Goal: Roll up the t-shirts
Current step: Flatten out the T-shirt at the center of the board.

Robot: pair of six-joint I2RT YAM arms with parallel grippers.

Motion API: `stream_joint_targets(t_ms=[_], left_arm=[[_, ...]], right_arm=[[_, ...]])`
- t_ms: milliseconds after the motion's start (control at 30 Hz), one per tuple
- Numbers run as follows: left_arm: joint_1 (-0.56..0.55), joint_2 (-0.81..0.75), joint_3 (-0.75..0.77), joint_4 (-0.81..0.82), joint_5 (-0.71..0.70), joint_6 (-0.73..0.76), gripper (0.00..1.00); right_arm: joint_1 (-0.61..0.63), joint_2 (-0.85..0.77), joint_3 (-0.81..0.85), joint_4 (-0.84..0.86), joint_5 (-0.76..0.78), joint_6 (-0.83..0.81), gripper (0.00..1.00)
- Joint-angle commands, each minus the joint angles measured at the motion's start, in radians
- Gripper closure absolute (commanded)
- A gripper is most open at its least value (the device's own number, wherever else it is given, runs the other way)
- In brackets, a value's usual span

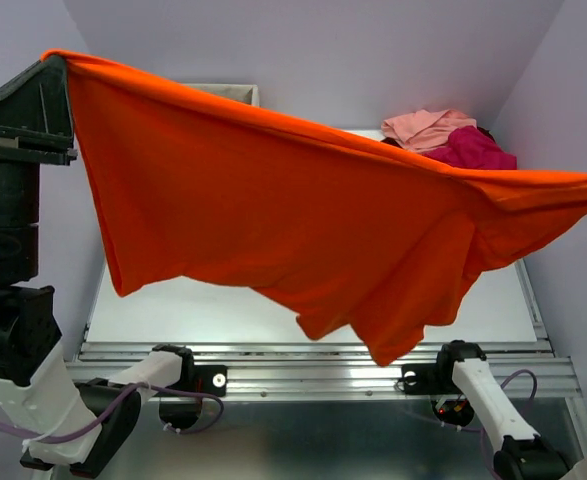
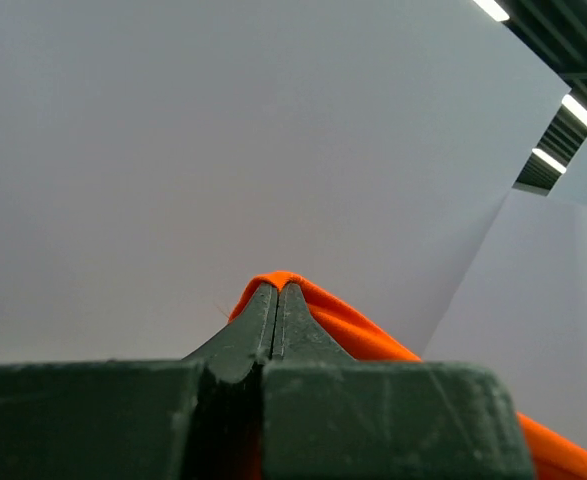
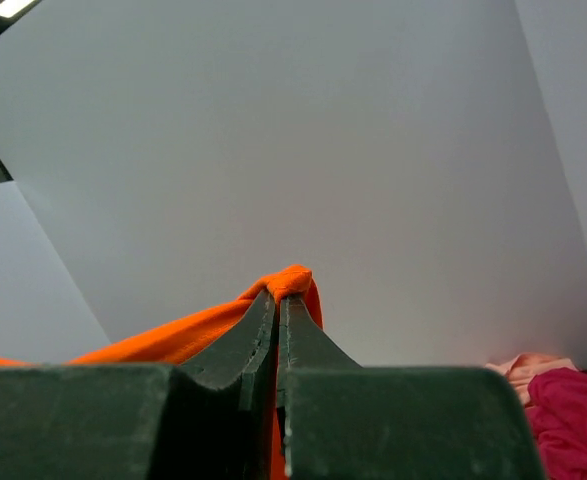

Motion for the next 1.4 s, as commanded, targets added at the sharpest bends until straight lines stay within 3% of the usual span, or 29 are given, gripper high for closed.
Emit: stream_joint_targets(t_ms=[0, 233, 367, 500, 767, 1000, 1367], left_arm=[[0.009, 0.057, -0.027, 0.059, 0.036, 0.005, 1.00], [0.004, 0.171, -0.395, 0.154, 0.179, -0.043, 1.00], [-0.014, 0.266, -0.527, 0.193, 0.203, -0.009, 1.00], [-0.054, 0.431, -0.554, 0.181, 0.219, 0.071, 1.00], [-0.141, 0.825, -0.434, 0.172, 0.135, 0.160, 1.00], [-0.157, 1.079, -0.215, 0.177, 0.156, 0.177, 1.00], [-0.141, 1.350, 0.104, 0.200, 0.220, 0.164, 1.00]], right_arm=[[0.000, -0.005, -0.016, -0.068, 0.138, 0.006, 0.99], [0.000, 0.090, -0.138, -0.328, 0.394, 0.058, 0.99], [0.000, 0.166, -0.226, -0.411, 0.456, 0.092, 0.99], [0.000, 0.227, -0.390, -0.425, 0.483, 0.126, 0.99], [0.000, 0.457, -0.677, -0.362, 0.539, 0.203, 0.99], [-0.010, 0.685, -0.717, -0.244, 0.634, 0.238, 0.99], [-0.137, 0.795, -0.709, -0.122, 0.545, 0.238, 0.99]])
